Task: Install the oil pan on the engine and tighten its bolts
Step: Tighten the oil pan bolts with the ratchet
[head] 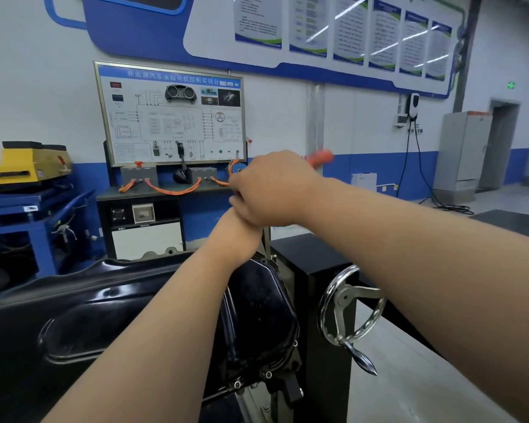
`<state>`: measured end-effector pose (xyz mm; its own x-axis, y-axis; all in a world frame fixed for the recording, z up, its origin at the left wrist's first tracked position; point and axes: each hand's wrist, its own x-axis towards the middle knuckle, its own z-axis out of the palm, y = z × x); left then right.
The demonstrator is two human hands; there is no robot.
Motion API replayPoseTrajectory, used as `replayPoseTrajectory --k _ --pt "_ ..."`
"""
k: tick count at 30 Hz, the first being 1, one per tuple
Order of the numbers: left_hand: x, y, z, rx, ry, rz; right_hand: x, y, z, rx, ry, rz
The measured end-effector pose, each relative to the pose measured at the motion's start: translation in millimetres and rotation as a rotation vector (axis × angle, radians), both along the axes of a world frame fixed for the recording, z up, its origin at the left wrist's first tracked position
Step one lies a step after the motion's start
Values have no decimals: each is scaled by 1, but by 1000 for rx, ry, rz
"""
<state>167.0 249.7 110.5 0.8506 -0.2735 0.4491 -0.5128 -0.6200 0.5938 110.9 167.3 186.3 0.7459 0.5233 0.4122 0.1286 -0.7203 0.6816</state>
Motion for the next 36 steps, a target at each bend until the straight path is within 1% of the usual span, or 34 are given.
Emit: replayPoseTrajectory --k 1,2,4,7,8,9,10,12,14,15,17,19,21,22,23,24,25,27,29,32,35,36 --pt "-2 1 0 46 -11 -9 3 -2 -1 -18 -31 83" --pt "-3 1 1 116 -29 -13 1 -4 0 -38 -44 92" --pt "-3 0 2 149 -34 -6 -3 -3 4 -4 15 108" --pt "-2 -1 2 88 -10 13 0 3 -1 211 5 97" --pt "2 -2 -1 81 -43 4 2 6 0 316 16 39" --pt "3 -3 -2 81 -47 6 4 9 1 378 33 -28" --pt "6 -3 -1 77 -42 12 2 13 4 450 101 -108" --pt "8 -3 -2 6 7 55 -3 27 9 520 262 -200" --pt "10 -1 -2 -61 -11 114 -9 35 15 364 342 -253" --pt "11 -1 -3 -100 -50 132 -10 36 19 322 347 -267" --pt "8 1 -5 -91 -121 147 -9 32 24 197 346 -269" --pt "9 1 -6 -72 -139 148 -7 30 20 274 306 -257" --pt "10 -1 -7 -36 -79 141 2 26 13 395 261 -186" --pt "13 -2 -8 -37 -54 141 3 22 9 510 227 -148" --pt "15 -2 -8 -52 -23 128 2 18 6 567 208 -125" --pt "15 -2 -8 -18 -8 110 -1 14 5 573 199 -103" --pt "14 -2 -7 15 -12 94 -3 9 3 493 177 -91" --pt "8 -3 -6 -1 -25 48 -10 0 4 352 157 -76" --pt "3 -1 -6 -25 -57 -4 -16 -6 8 200 181 -52" --pt "-1 1 -6 37 -137 -53 -21 -9 15 59 278 -65" --pt "-4 1 -4 51 -128 -67 -28 -8 21 -40 300 -75" --pt "-3 1 -4 8 -112 -59 -28 -8 23 -34 297 -95"
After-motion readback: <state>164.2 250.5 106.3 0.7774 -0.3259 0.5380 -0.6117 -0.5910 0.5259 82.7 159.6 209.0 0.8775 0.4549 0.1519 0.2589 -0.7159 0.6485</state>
